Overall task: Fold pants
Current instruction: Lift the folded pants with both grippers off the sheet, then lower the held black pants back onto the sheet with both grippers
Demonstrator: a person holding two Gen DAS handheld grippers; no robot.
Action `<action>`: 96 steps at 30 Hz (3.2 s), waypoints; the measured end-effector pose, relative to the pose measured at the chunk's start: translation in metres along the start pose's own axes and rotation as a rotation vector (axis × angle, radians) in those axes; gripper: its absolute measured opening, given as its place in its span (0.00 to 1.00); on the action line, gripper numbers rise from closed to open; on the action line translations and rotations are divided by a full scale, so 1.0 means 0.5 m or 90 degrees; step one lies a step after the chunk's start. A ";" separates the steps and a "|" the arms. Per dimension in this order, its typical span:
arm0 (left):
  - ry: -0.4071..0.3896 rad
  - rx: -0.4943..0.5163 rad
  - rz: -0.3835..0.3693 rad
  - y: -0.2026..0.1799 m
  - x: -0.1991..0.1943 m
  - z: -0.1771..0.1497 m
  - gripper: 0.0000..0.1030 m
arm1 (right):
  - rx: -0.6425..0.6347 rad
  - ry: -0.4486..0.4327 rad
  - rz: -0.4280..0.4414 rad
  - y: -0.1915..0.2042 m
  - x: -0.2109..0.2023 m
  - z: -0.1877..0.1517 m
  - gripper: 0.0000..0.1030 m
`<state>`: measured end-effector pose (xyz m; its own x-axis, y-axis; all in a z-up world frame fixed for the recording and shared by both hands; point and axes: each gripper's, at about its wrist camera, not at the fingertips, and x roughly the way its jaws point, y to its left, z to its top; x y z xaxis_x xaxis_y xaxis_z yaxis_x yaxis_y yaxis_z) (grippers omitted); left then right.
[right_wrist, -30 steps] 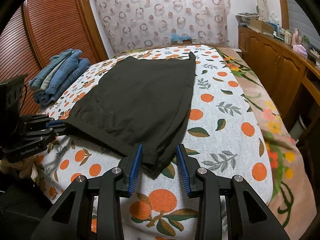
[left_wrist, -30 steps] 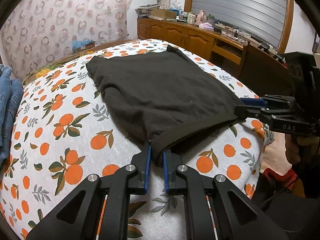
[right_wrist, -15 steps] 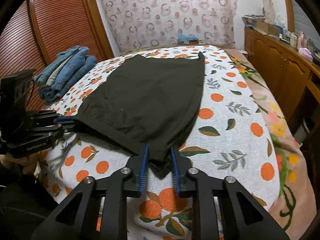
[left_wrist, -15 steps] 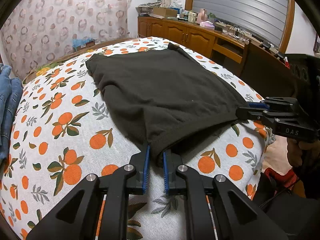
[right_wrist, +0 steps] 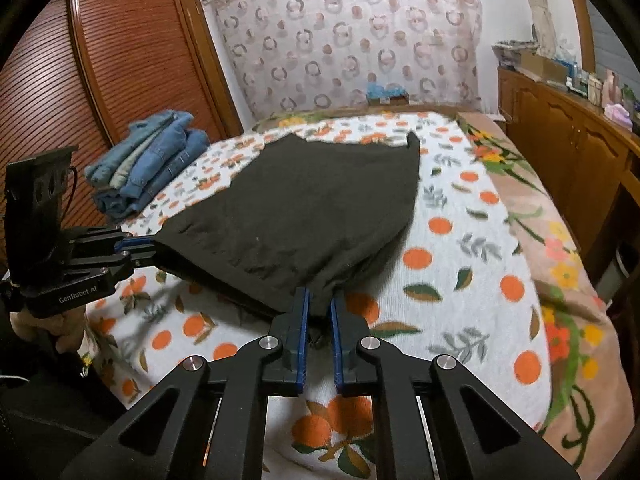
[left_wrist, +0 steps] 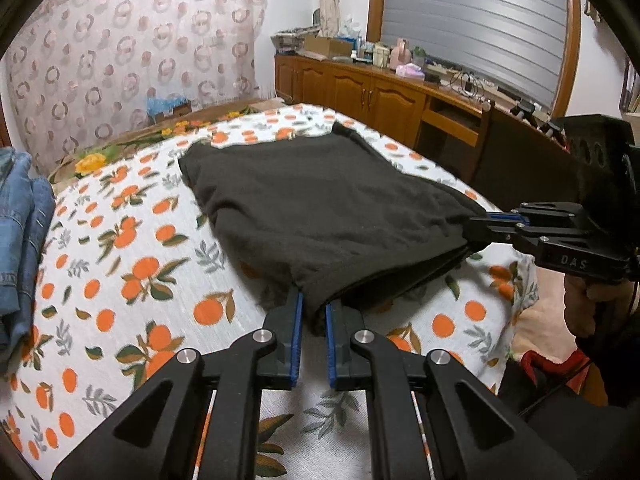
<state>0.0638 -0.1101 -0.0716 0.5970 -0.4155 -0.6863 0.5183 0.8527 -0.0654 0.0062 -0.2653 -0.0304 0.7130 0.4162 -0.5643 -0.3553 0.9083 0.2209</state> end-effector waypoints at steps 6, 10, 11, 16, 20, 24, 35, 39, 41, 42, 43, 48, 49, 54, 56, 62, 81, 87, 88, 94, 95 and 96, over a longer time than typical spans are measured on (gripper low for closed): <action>-0.043 0.001 0.008 0.004 -0.045 0.036 0.10 | -0.017 -0.037 0.003 0.013 -0.034 0.032 0.09; -0.077 -0.002 0.011 0.013 -0.087 0.062 0.09 | -0.041 -0.061 0.009 0.030 -0.057 0.062 0.09; -0.088 -0.004 0.010 0.016 -0.103 0.073 0.09 | -0.047 -0.067 0.010 0.034 -0.064 0.069 0.09; -0.139 -0.002 0.023 0.028 -0.174 0.120 0.08 | -0.083 -0.111 0.021 0.067 -0.108 0.120 0.09; -0.181 0.008 0.037 0.035 -0.236 0.158 0.08 | -0.109 -0.151 0.029 0.091 -0.155 0.158 0.09; -0.215 0.017 0.057 0.041 -0.289 0.192 0.08 | -0.136 -0.186 0.036 0.114 -0.198 0.192 0.09; -0.232 -0.008 0.103 0.119 -0.307 0.244 0.08 | -0.165 -0.195 0.074 0.122 -0.177 0.267 0.09; -0.215 -0.031 0.133 0.166 -0.266 0.265 0.08 | -0.171 -0.172 0.069 0.107 -0.121 0.304 0.09; -0.217 -0.040 0.149 0.192 -0.246 0.293 0.08 | -0.176 -0.174 0.056 0.113 -0.103 0.351 0.09; -0.222 -0.033 0.173 0.196 -0.239 0.307 0.08 | -0.172 -0.178 0.045 0.116 -0.085 0.375 0.09; -0.230 -0.022 0.203 0.199 -0.233 0.325 0.08 | -0.167 -0.183 0.036 0.119 -0.066 0.401 0.09; -0.265 -0.033 0.238 0.236 -0.230 0.371 0.07 | -0.137 -0.223 0.001 0.122 -0.002 0.502 0.09; -0.258 -0.032 0.245 0.241 -0.226 0.368 0.08 | -0.137 -0.227 0.002 0.124 0.003 0.507 0.09; -0.201 -0.031 0.244 0.256 -0.188 0.288 0.07 | -0.160 -0.184 0.012 0.138 0.046 0.445 0.09; -0.157 -0.020 0.231 0.254 -0.161 0.235 0.08 | -0.151 -0.146 0.026 0.137 0.073 0.411 0.09; -0.072 -0.027 0.203 0.236 -0.123 0.113 0.08 | -0.133 -0.047 0.077 0.130 0.126 0.282 0.09; -0.039 -0.076 0.173 0.190 -0.114 -0.041 0.08 | -0.150 0.024 0.107 0.132 0.131 0.164 0.09; -0.034 -0.090 0.166 0.184 -0.101 -0.071 0.08 | -0.156 0.032 0.095 0.137 0.140 0.147 0.09; -0.030 -0.091 0.165 0.184 -0.096 -0.076 0.08 | -0.154 0.035 0.093 0.137 0.142 0.143 0.09; -0.030 -0.109 0.155 0.181 -0.089 -0.096 0.08 | -0.141 0.048 0.093 0.136 0.151 0.123 0.09; -0.031 -0.110 0.154 0.180 -0.091 -0.099 0.08 | -0.140 0.047 0.092 0.136 0.150 0.121 0.09; -0.033 -0.111 0.153 0.179 -0.092 -0.101 0.08 | -0.139 0.046 0.092 0.137 0.148 0.119 0.09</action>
<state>0.0517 0.0014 -0.0823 0.7226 -0.2063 -0.6597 0.2475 0.9684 -0.0317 0.0707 -0.1698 -0.0100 0.6031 0.5298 -0.5963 -0.5781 0.8054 0.1308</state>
